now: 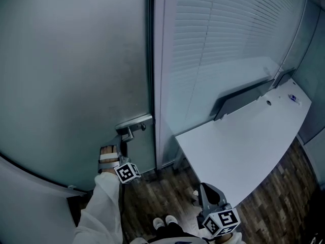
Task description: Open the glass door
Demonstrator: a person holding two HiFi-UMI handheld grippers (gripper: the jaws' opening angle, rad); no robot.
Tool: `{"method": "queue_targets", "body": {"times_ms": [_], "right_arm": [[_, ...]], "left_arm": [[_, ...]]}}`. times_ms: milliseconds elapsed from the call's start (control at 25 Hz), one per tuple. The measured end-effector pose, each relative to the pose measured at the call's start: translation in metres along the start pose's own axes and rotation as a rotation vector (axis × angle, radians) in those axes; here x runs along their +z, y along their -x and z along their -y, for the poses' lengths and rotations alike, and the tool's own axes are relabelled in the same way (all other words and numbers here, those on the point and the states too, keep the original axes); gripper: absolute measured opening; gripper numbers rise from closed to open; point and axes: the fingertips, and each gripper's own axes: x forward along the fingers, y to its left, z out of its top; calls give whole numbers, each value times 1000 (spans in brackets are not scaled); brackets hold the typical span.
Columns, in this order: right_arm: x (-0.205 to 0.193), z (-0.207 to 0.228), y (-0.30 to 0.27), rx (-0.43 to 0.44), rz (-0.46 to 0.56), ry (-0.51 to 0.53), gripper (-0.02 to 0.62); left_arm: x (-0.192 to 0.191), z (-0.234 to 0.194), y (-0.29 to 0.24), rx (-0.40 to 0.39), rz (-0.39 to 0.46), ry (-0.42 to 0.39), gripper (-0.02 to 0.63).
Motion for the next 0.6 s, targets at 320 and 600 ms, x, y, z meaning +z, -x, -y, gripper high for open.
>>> {"method": "queue_targets", "body": {"times_ms": [320,600], "right_arm": [[0,1,2,-11,-2,0,3],[-3,-4,0,0,-16,-10,3]], "left_arm": [[2,-9,4,44,-11,30,103],[0,-12,2,55,-43,100,104]]}}
